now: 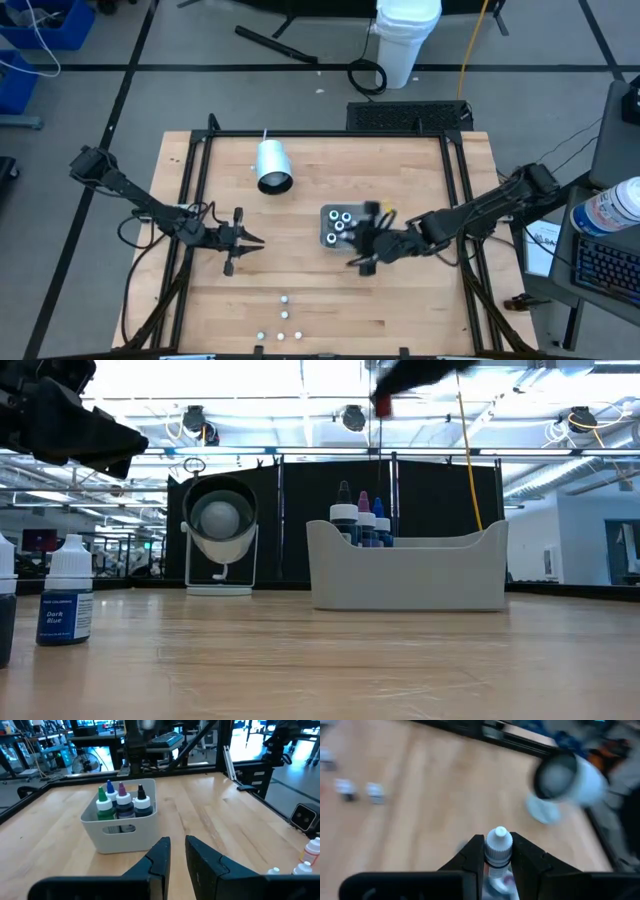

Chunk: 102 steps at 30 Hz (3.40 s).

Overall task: Pick & Place food coloring
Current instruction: Put the small red food coloring bottle into the white bin

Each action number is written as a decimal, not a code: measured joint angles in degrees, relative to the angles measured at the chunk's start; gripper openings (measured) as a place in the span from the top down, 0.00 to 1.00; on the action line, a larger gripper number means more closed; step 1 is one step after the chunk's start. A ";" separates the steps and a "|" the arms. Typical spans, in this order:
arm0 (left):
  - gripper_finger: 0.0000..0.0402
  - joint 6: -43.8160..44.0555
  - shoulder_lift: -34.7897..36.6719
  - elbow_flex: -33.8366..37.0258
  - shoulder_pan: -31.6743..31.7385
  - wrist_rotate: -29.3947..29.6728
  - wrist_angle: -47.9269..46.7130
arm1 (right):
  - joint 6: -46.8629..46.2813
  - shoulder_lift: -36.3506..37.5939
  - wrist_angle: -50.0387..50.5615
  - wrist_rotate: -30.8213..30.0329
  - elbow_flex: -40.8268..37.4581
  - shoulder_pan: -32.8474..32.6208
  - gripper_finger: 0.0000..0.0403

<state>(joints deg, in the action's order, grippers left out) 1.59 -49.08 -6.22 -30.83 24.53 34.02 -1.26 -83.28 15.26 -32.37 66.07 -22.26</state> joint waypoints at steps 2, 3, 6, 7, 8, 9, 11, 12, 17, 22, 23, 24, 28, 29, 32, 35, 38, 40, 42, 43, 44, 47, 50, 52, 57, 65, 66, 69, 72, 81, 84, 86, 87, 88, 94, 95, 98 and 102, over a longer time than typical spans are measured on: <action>0.83 -0.22 0.00 0.00 0.00 0.00 0.01 | -1.66 3.80 -4.25 -3.01 -6.25 0.92 0.85; 0.83 -0.19 0.00 0.00 0.00 0.00 -0.04 | -2.45 5.51 -6.58 -3.94 -9.13 1.60 0.85; 0.83 0.22 0.01 0.00 0.00 0.00 -0.36 | -4.34 9.57 -12.19 -3.75 -16.54 4.19 0.85; 0.83 0.23 0.00 0.00 0.00 0.00 -0.58 | -5.11 10.51 -13.55 -3.63 -18.51 4.97 0.85; 0.83 0.18 0.00 0.00 0.00 0.00 -0.59 | -5.86 11.38 -14.84 -3.61 -20.54 5.60 0.85; 0.83 -0.02 0.02 0.00 0.00 0.00 -0.63 | -6.56 11.95 -15.78 -3.59 -22.16 6.03 0.85; 0.83 -0.44 0.00 0.00 -0.02 0.00 -1.07 | -7.08 12.96 -17.13 -3.48 -25.22 6.45 0.85; 0.83 -0.57 0.02 0.00 0.00 0.00 -1.33 | -7.09 13.27 -17.18 -3.49 -26.45 6.52 0.85; 0.83 -1.51 0.00 0.00 0.00 0.27 -2.94 | -7.74 13.39 -21.46 -2.96 -31.49 7.06 0.84; 0.83 -3.18 -0.04 0.00 0.00 1.72 -3.66 | -6.04 13.03 -33.64 1.23 -35.26 7.78 0.84; 0.83 -2.99 -0.04 0.00 0.00 1.79 -3.79 | -5.67 12.93 -35.26 1.25 -35.71 7.78 0.84; 0.83 -2.96 -0.04 0.00 0.00 1.84 -3.92 | -5.51 12.47 -36.61 1.71 -35.93 7.82 0.84; 0.83 -2.75 -0.04 0.00 0.00 1.81 -3.99 | -5.20 9.08 -40.16 2.59 -36.84 7.84 0.85; 0.83 -2.68 -0.04 0.01 0.00 1.81 -4.06 | -5.23 7.83 -40.91 2.59 -36.84 7.84 0.85; 0.83 -2.24 -0.04 0.00 0.00 1.60 -4.19 | -6.64 3.69 -43.41 2.47 -36.86 7.97 0.85; 0.83 -1.52 -0.04 0.00 0.00 1.60 -4.33 | -6.80 1.31 -45.45 0.70 -36.88 8.04 0.85; 0.83 -1.68 -0.04 0.00 0.00 1.60 -4.33 | -5.55 0.88 -45.33 -2.63 -36.88 8.06 0.85; 0.83 -1.69 -0.04 0.00 0.00 1.58 -4.33 | -5.11 1.18 -45.42 -3.70 -36.88 8.17 0.85; 0.83 -1.69 -0.04 0.00 0.00 1.57 -4.44 | -5.15 1.50 -45.66 -3.66 -36.88 8.37 0.85; 0.83 -1.69 -0.04 0.00 0.00 1.55 -4.65 | -5.20 1.50 -45.46 -3.66 -36.86 8.39 0.85; 0.83 -1.69 -0.04 0.00 0.00 1.54 -4.93 | -5.23 1.50 -45.12 -3.63 -36.86 8.39 0.85; 0.83 -1.71 -0.04 0.00 0.00 1.49 -6.62 | -6.28 1.50 -43.40 -3.63 -36.86 8.41 0.85; 0.83 -1.73 -0.04 0.00 0.00 1.82 -7.69 | -8.37 1.48 -41.92 -3.87 -36.86 8.41 0.85; 0.83 -1.43 -0.04 0.00 0.00 2.58 -7.63 | -9.45 1.48 -42.02 -3.88 -36.86 8.41 0.85; 0.83 -1.38 -0.04 0.00 0.00 2.95 -6.86 | -11.78 0.09 -41.64 -4.25 -36.84 8.39 0.85; 0.83 -0.72 -0.04 0.00 0.00 2.97 -6.82 | -13.51 -2.94 -42.20 -6.56 -36.80 8.39 0.85; 0.83 -0.62 -0.04 0.00 0.00 2.97 -6.80 | -13.51 -2.96 -42.22 -6.59 -36.80 8.41 0.85; 0.83 -0.62 -0.04 0.00 0.00 2.97 -6.78 | -13.45 -2.96 -42.26 -6.55 -36.80 8.39 0.85; 0.83 -0.64 -0.04 0.01 -0.01 2.97 -6.79 | -13.26 -2.95 -42.35 -5.36 -36.80 8.32 0.84; 0.83 -0.66 -0.04 0.00 0.00 2.99 -6.78 | -14.15 -2.94 -42.69 -3.47 -36.80 8.23 0.85; 0.83 -0.66 -0.04 0.02 0.00 2.99 -6.78 | -14.09 -2.96 -42.88 -3.40 -36.80 7.62 0.85; 0.83 -0.66 -0.04 0.00 0.00 3.02 -6.78 | -13.87 -2.96 -42.76 -3.29 -36.80 7.20 0.85; 0.83 -0.66 -0.04 0.00 0.00 3.02 -6.78 | -13.73 -2.96 -42.50 -3.32 -36.80 7.08 0.85; 0.83 -0.68 -0.04 0.00 0.00 3.02 -6.78 | -13.64 -2.96 -42.42 -3.34 -36.80 7.07 0.85; 0.83 -0.70 -0.04 0.00 -0.01 3.02 -6.78 | -13.09 -2.96 -42.68 -3.42 -36.80 7.14 0.85; 0.83 -0.70 -0.04 0.00 0.00 3.02 -6.78 | -13.10 -2.97 -42.70 -3.44 -36.80 7.14 0.85; 0.83 -0.70 -0.04 0.00 -0.02 3.02 -6.77 | -13.25 -2.98 -42.70 -3.47 -36.80 7.14 0.85; 0.83 -0.68 -0.04 0.00 0.00 3.02 -6.78 | -14.94 -2.98 -42.68 -3.65 -36.82 7.25 0.85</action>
<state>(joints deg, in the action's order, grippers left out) 0.91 -49.12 -6.22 -30.83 27.55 27.24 -16.20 -86.26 -27.42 -36.03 29.26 -15.00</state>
